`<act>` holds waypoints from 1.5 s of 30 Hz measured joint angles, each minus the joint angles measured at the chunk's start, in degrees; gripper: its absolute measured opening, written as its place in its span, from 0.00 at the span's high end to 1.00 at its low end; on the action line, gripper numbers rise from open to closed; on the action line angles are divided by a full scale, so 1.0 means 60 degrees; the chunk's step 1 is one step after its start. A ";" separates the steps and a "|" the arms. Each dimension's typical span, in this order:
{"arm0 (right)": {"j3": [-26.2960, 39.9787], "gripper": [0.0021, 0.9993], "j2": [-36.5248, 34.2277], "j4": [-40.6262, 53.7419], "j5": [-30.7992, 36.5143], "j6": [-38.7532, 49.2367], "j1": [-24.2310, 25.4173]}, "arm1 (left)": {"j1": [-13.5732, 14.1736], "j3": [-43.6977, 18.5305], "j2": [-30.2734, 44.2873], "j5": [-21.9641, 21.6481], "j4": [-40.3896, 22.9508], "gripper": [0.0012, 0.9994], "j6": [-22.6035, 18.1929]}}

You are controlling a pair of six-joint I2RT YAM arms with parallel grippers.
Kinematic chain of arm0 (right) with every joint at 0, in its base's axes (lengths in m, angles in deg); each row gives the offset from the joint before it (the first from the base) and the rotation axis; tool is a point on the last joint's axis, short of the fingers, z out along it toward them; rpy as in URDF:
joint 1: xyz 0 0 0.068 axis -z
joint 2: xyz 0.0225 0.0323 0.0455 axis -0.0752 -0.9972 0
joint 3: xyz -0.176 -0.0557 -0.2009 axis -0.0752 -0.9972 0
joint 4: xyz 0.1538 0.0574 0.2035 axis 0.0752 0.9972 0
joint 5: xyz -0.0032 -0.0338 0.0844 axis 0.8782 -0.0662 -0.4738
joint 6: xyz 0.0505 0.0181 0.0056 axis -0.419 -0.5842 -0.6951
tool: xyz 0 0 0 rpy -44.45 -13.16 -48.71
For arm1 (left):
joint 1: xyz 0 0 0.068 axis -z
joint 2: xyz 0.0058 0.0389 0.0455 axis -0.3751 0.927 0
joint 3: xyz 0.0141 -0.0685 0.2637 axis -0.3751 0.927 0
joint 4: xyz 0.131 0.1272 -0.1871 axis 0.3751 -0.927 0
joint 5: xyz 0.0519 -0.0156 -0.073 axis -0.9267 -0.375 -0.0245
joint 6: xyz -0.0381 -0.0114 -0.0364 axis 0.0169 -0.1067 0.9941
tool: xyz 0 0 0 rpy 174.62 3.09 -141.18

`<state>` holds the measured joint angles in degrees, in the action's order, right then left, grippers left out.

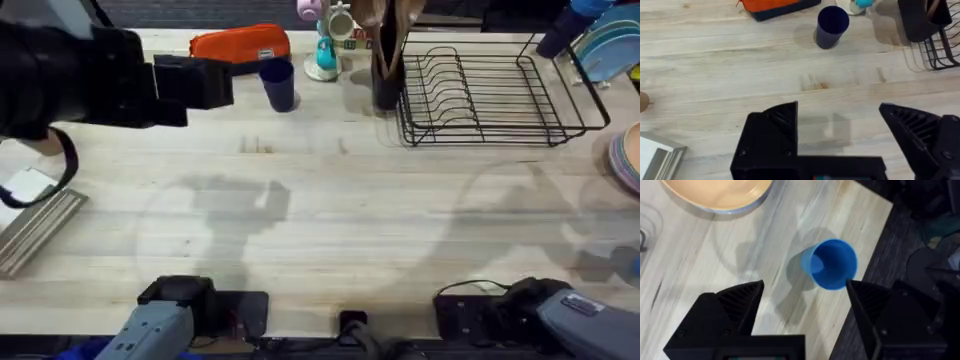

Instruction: Pick up the cup on the table and put them onto the rack.

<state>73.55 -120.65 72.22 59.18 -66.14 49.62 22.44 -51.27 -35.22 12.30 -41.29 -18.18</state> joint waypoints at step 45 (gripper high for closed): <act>0.0049 0.97 -0.2872 -0.0144 -0.0017 -0.0029 0.0073 | -0.0004 0.0000 0.0000 -0.0001 -0.0002 0.01 0.0000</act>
<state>73.84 -137.88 71.35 59.07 -66.31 50.06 22.41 -51.27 -35.22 12.29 -41.30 -18.18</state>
